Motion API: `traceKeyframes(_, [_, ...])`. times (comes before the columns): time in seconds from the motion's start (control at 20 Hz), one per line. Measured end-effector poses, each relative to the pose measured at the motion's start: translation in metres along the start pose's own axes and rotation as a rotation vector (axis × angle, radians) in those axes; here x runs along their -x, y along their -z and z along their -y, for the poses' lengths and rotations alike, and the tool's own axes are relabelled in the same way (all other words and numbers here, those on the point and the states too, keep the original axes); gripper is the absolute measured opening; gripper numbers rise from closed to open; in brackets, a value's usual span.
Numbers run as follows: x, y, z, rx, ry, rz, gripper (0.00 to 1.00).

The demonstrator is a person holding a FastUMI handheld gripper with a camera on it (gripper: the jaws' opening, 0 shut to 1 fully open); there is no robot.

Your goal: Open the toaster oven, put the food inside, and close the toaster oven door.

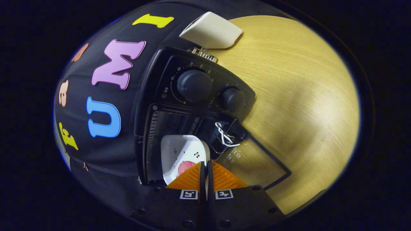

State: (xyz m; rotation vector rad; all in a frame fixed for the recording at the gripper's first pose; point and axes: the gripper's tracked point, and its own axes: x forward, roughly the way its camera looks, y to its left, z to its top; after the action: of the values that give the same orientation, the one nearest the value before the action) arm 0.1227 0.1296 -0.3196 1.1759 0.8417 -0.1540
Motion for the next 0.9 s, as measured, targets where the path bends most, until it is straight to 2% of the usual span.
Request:
traceKeyframes(0.35, [-0.031, 0.000, -0.019, -0.139, -0.025, 0.093, 0.05])
traceKeyframes(0.55, [-0.044, 0.000, -0.020, -0.177, 0.009, 0.127, 0.05])
traceKeyframes(0.9, [-0.055, -0.011, -0.027, -0.246, 0.005, 0.191, 0.06])
